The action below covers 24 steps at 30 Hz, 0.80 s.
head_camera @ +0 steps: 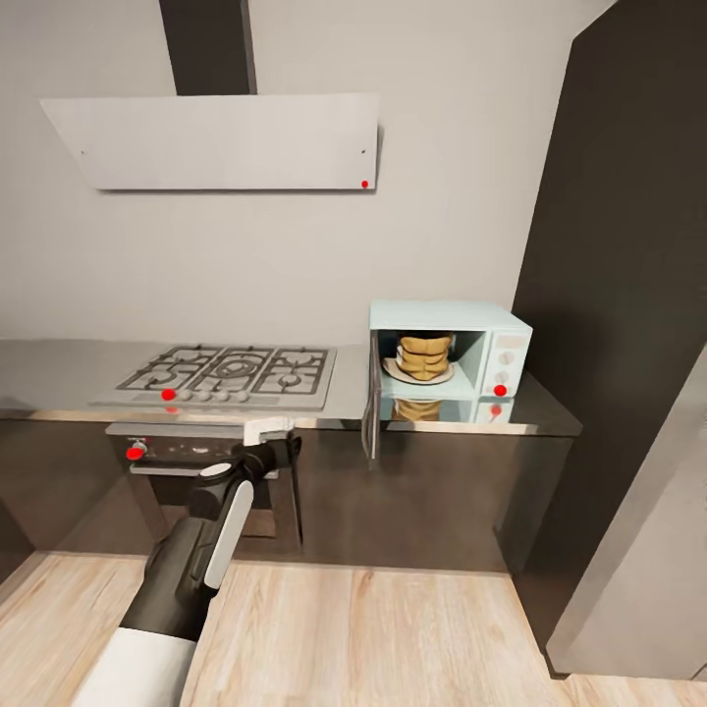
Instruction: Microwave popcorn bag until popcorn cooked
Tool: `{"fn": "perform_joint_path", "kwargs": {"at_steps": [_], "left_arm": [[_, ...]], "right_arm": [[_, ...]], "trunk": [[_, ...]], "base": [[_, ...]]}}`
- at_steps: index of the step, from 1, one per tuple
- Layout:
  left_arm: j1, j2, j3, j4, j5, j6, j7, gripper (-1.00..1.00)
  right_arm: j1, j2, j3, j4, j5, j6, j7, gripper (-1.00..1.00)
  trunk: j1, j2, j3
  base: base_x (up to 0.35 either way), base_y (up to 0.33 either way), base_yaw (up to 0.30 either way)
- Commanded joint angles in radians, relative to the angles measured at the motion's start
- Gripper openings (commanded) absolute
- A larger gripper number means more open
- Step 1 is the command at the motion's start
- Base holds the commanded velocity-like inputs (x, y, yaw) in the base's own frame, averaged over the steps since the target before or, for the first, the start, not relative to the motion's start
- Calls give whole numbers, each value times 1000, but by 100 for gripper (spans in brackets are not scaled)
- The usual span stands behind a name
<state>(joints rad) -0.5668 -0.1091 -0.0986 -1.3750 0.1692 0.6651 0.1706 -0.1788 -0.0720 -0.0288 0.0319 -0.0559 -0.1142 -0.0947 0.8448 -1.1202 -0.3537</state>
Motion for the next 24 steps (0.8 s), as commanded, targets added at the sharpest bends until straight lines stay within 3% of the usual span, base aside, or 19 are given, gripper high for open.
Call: {"fn": "perform_joint_path", "kwargs": {"at_steps": [1, 9, 24], "left_arm": [[-1, 0, -1, -1, 11, 4, 18, 100], [-1, 0, -3, 1, 12, 4, 28, 100], [-1, -1, -1, 2, 15, -1, 14, 100]], "right_arm": [[-2, -1, -3, 3, -5, -8, 3, 100], [-2, -2, -2, 3, 1, -8, 6, 100], [-2, 0, -2, 3, 3, -12, 6, 100]], "trunk": [[0, -1, -1], [0, -1, -1], [0, -1, -1]], "base": [[0, 0, -18], [11, 0, -3], [261, 0, 0]]}}
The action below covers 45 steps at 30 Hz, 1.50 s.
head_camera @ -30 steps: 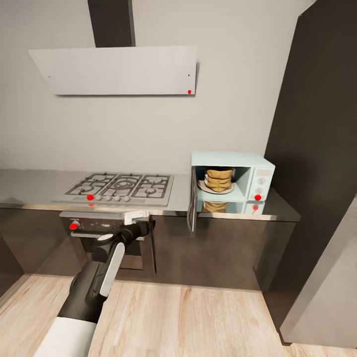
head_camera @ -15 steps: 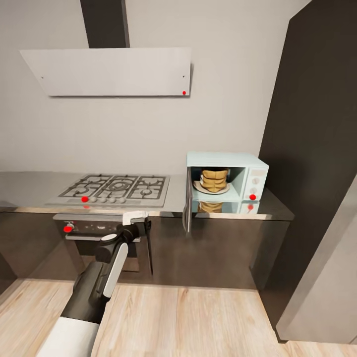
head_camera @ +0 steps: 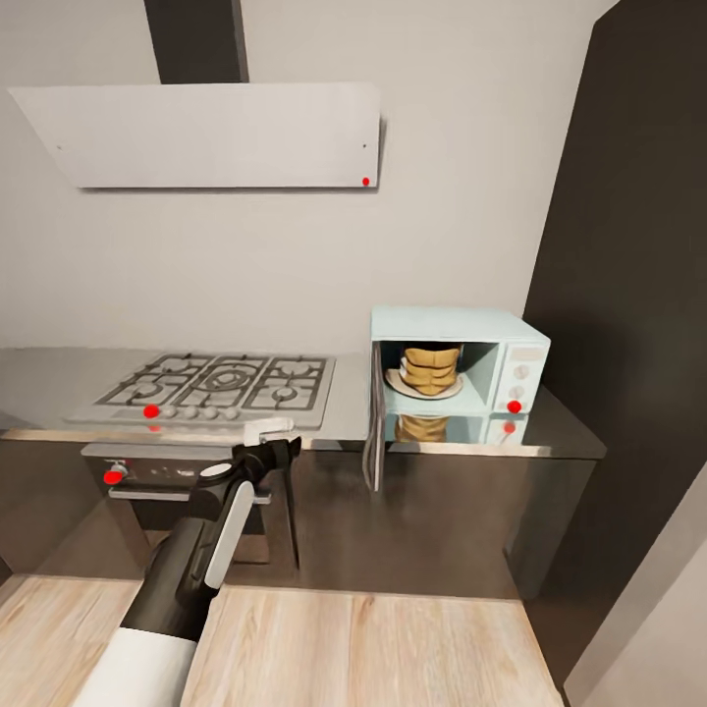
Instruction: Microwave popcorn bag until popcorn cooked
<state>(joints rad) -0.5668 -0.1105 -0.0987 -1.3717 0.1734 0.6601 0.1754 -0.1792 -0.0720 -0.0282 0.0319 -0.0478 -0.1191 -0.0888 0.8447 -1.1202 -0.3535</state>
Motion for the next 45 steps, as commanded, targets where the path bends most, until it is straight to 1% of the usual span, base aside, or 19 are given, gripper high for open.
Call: {"fn": "perform_joint_path", "kwargs": {"at_steps": [1, 3, 5, 8, 10, 11, 12, 13, 14, 15, 18, 21, 37, 45], "left_arm": [[-1, 0, -1, -1, 11, 0, 8, 100], [-1, 0, -1, -1, 12, -41, 6, 100], [-1, -1, -2, -1, 13, -65, 5, 100], [-1, 0, -2, 3, 17, -73, 0, 100], [-1, 0, -2, 5, 18, -74, -27, 100], [-1, 1, -2, 6, 18, -74, -57, 100], [-1, 1, -2, 7, 18, -75, -103, 100], [-1, 1, -1, 9, 18, -76, -173, 100], [-1, 2, 0, 11, 18, -77, -216, 100], [-1, 3, 1, 13, 18, -79, -275, 100], [-1, 4, 2, 14, 16, -80, -311, 100], [-1, 3, 1, 14, 10, -81, -322, 100], [-1, 2, -3, 4, 9, -81, -318, 100], [-1, 0, -4, 9, 11, -82, -319, 100]], "right_arm": [[-1, 0, -2, 3, -6, -8, -1, 100], [-1, 0, -2, 3, -11, -7, -2, 100], [-1, 1, -2, 3, -13, -6, -3, 100], [-2, 1, -2, 3, -14, -4, -3, 100], [-1, 1, -2, 3, -14, -4, -3, 100], [-1, 1, -2, 3, -14, -4, -3, 100], [-1, 1, -2, 3, -14, -4, -3, 100], [-1, 1, -2, 3, -14, -4, -3, 100], [-1, 1, -2, 3, -14, -4, -3, 100], [-2, 1, -2, 3, -14, -4, -3, 100], [-1, 1, -2, 3, -14, -4, -3, 100], [-2, -1, -2, 3, -14, -3, -2, 100], [-1, -1, -2, 3, -8, -5, -2, 100], [-1, 1, -2, 3, -9, -4, -2, 100]], "trunk": [[0, -1, -1], [0, -1, -1], [0, -1, 0], [0, -1, 2], [0, -1, 3], [0, -1, 4], [0, -1, 5], [0, -1, 5], [0, -1, 6], [0, -1, 7], [0, -1, 8], [0, -1, 9], [0, -1, 9], [0, -1, 14]], "base": [[44, 0, 0], [17, 0, -78], [6, 0, -171], [1, 0, -209], [0, 0, -219], [0, 0, -220], [0, 0, -221], [0, 0, -221], [0, 0, -221], [0, 0, -221], [0, 0, -221], [0, 0, -59], [0, 0, -6], [0, 0, -188]]}}
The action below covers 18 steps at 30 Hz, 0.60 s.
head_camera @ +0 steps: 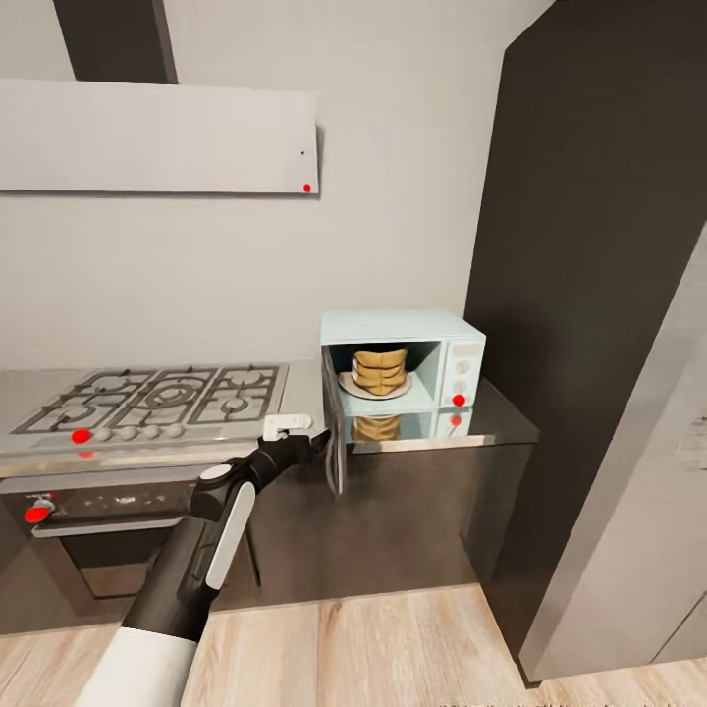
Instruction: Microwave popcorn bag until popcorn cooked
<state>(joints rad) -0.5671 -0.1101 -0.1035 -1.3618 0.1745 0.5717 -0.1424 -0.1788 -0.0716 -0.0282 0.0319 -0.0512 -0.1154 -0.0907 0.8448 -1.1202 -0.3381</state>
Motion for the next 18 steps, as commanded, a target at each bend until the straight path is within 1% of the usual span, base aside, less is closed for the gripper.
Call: {"fn": "perform_joint_path", "kwargs": {"at_steps": [1, 7, 10, 18], "left_arm": [[0, 0, 1, -1, 9, 7, -1, 100], [0, -2, -1, 0, 10, 6, -3, 100], [0, -11, -10, 0, 10, 5, -2, 100], [0, -26, -12, -2, 8, 5, 0, 100]], "right_arm": [[-1, 0, -2, 3, -5, -7, 0, 100], [-2, 0, -2, 3, -5, -7, 0, 100], [-2, 0, -2, 3, -5, -8, 0, 100], [-2, -1, -2, 3, -5, -9, 0, 100]], "trunk": [[0, -1, -1], [0, -1, 4], [0, -1, 6], [0, -1, 11]], "base": [[0, 0, -219], [0, 0, -220], [0, 0, -220], [0, 0, -220]]}}
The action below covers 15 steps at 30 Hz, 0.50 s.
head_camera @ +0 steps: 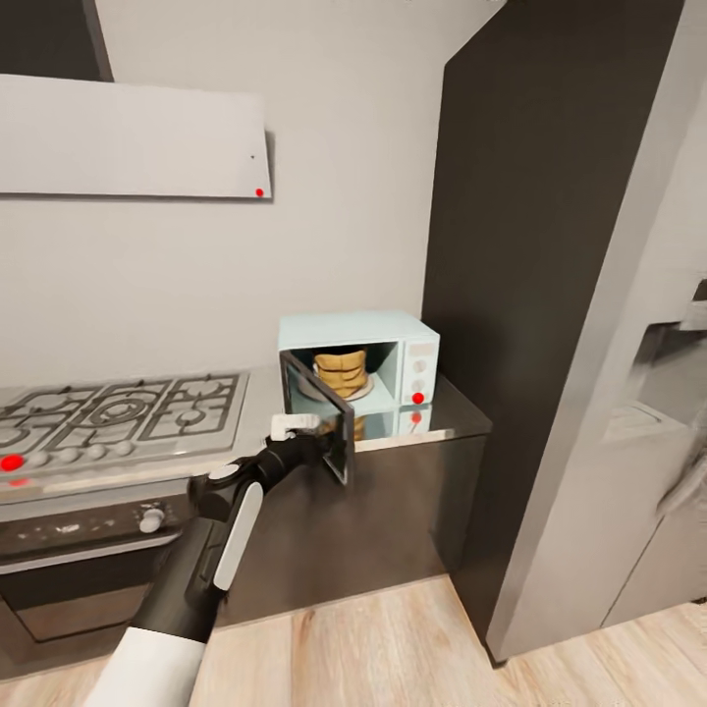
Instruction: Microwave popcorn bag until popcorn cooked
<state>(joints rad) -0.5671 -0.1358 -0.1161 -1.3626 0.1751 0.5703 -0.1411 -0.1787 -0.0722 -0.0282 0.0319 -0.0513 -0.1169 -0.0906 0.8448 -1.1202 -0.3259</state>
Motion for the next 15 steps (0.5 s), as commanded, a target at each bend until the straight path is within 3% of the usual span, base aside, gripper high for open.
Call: {"fn": "perform_joint_path", "kwargs": {"at_steps": [1, 10, 13, 15], "left_arm": [[0, -3, 1, -4, 6, 6, 3, 100], [0, -3, 2, -7, 4, -2, 8, 100], [0, -3, 2, -7, 6, -89, 18, 100], [0, -2, 2, -3, 7, -109, 42, 100]], "right_arm": [[-1, 0, -2, 3, -5, -7, 0, 100], [-2, -4, -4, 3, -10, -7, 0, 100], [-1, -4, -4, 3, -10, -7, 0, 100], [-2, -5, -4, 3, -10, -7, 0, 100]], "trunk": [[0, -1, -1], [0, -1, 6], [0, -1, 8], [0, -1, 8]], "base": [[0, 0, -220], [0, 0, -220], [0, 0, -220], [83, 0, -159]]}}
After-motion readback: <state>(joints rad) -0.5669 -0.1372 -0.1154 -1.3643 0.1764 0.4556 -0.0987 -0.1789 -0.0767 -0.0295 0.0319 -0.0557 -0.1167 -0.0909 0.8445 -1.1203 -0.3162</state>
